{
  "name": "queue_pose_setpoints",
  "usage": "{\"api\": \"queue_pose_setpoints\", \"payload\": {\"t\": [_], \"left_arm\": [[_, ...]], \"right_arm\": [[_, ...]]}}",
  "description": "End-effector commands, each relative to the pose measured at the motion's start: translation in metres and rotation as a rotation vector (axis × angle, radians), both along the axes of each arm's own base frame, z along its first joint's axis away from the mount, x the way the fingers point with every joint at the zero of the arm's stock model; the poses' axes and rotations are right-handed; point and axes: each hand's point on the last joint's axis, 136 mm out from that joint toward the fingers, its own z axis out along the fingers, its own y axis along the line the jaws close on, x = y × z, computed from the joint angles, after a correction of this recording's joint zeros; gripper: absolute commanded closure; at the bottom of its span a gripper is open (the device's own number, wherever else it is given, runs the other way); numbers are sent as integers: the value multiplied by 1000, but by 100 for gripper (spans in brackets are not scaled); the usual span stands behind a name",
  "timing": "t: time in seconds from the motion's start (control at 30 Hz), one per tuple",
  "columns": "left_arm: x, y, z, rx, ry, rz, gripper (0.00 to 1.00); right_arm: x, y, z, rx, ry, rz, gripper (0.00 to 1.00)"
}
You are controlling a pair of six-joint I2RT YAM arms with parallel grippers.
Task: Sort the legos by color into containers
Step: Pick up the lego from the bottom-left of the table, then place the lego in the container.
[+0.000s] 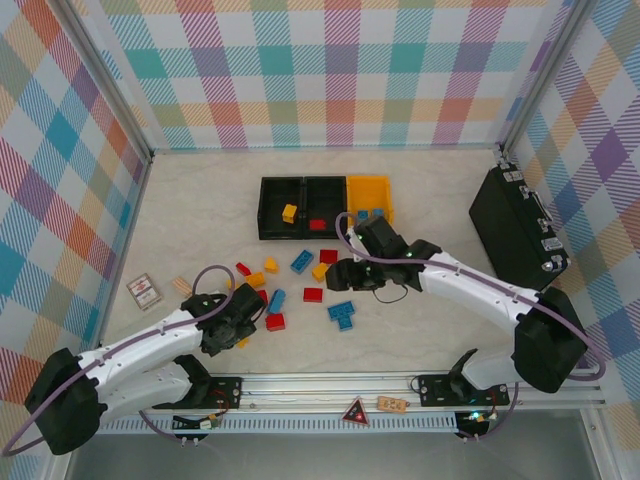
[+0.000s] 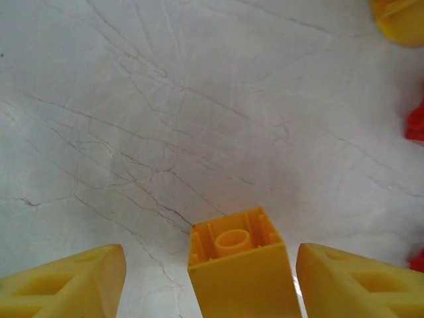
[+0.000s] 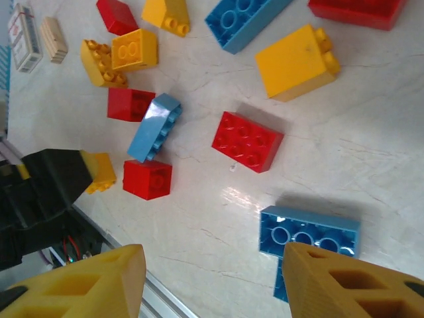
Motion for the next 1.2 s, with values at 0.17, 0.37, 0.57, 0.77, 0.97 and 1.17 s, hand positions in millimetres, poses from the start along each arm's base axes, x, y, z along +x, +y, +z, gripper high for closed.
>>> {"api": "queue_pose_setpoints", "payload": {"t": [0.17, 0.37, 0.57, 0.77, 0.97, 1.17], "left_arm": [[6, -5, -8, 1, -8, 18, 46], [11, -7, -5, 6, -26, 3, 67], [24, -5, 16, 44, -80, -25, 75], [49, -13, 45, 38, -138, -69, 76], [86, -29, 72, 30, -177, -135, 76], [136, -49, 96, 34, -202, -201, 76]], "right_arm": [[-20, 26, 1, 83, 42, 90, 44], [-30, 32, -3, 114, 62, 125, 44], [-30, 29, -5, 111, 61, 107, 44], [-26, 27, 2, 114, 30, 90, 44], [-19, 24, 6, 107, 3, 46, 44], [-11, 20, 8, 99, -22, -11, 45]]}}
